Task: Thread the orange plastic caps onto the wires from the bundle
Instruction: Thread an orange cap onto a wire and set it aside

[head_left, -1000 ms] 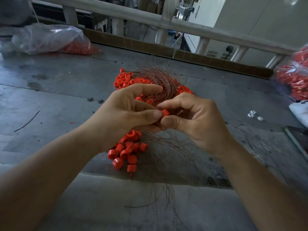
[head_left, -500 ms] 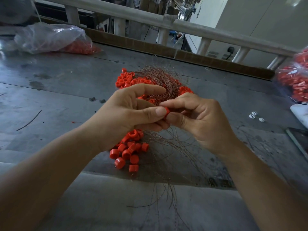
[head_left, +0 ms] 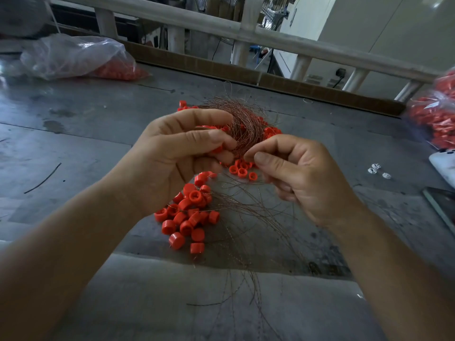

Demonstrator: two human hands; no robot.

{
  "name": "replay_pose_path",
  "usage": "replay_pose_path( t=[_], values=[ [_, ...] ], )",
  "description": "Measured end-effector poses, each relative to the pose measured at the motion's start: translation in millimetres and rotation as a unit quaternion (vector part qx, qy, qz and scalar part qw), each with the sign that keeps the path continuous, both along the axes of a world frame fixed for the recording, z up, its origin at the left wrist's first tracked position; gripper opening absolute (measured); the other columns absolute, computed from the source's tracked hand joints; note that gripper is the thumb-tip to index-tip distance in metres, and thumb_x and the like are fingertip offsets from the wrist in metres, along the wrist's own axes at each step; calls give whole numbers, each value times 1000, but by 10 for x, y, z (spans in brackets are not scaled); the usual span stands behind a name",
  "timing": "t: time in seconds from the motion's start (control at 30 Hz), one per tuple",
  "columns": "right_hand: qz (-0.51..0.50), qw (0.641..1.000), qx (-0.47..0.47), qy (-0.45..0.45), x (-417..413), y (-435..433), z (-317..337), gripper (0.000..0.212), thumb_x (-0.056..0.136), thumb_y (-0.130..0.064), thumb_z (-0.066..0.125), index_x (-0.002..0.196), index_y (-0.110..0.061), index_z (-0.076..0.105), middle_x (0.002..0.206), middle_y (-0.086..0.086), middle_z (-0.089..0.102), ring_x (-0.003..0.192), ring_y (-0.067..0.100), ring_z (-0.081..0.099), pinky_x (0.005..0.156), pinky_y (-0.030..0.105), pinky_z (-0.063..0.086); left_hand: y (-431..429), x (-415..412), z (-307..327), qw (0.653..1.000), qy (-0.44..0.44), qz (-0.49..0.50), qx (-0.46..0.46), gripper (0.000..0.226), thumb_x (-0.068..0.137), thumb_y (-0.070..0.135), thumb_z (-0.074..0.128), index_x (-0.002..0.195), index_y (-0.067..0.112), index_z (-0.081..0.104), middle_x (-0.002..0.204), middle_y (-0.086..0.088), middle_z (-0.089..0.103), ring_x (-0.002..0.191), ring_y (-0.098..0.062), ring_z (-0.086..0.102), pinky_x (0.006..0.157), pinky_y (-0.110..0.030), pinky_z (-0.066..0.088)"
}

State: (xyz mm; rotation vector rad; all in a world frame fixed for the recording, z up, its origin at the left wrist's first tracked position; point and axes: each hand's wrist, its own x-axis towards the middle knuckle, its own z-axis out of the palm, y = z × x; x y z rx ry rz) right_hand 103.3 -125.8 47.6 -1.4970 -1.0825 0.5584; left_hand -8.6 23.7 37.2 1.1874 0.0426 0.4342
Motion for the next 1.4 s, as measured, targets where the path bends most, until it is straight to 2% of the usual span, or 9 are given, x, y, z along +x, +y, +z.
replay_pose_path(
  t=[0.13,0.27,0.5,0.63,0.77,0.87,1.0,1.13,1.4],
  values=[
    [-45,996,-12,-81,46,-25,43,14,85,-1,57,76,-11,64,49,-11,56,43,-2,50,42,6,35,28,-11,25,995,28,78,56,5,54,12,66,58,11,70,53,0,62,47,-5,58,44,-13,46],
    [-124,961,-73,-234,103,-13,-1,17,83,-9,62,71,-21,64,59,-2,60,52,7,50,51,20,42,26,-33,40,976,79,113,169,9,53,13,69,61,9,66,51,-2,63,44,-6,58,43,-12,45],
    [-80,933,-194,-293,107,14,-94,22,85,-20,63,67,-32,57,60,-14,56,58,-4,53,52,10,41,112,23,-126,843,205,158,470,20,64,17,78,55,29,65,55,20,63,46,6,54,46,-7,41],
    [-53,922,-232,-306,91,40,-150,20,85,-24,63,68,-33,55,65,-16,55,60,-5,51,56,7,39,129,44,-185,826,239,130,493,20,63,21,80,52,25,63,45,22,57,35,7,45,36,-5,31],
    [-47,918,-242,-310,102,37,-167,19,84,-26,64,69,-33,55,65,-17,54,59,-9,50,57,4,38,145,47,-194,842,228,143,468,41,49,63,61,58,24,67,49,10,60,35,-4,44,37,-12,34],
    [-53,922,-240,-301,117,29,-155,14,82,-32,64,71,-34,57,67,-16,57,62,-6,52,58,5,41,196,82,-215,840,233,197,447,24,68,43,70,60,20,67,58,4,65,51,-8,56,52,-19,46],
    [-87,923,-218,-305,164,17,-116,10,81,-40,62,74,-32,59,70,-16,58,65,-7,53,60,4,41,295,152,-261,795,235,268,490,16,81,11,66,80,27,68,73,19,57,67,4,53,58,-4,36],
    [-144,925,-181,-301,210,0,-97,13,82,-37,63,71,-29,61,63,-16,55,60,-10,51,55,4,38,386,268,-376,754,250,280,539,27,82,7,63,107,18,67,91,6,56,84,-9,50,72,-18,34],
    [-192,917,-175,-303,233,4,-106,16,84,-31,63,72,-20,65,63,-11,59,61,4,55,63,24,48,363,388,-448,739,246,286,559,15,77,16,71,92,18,71,85,4,59,80,-12,50,68,-24,34]
  ],
)
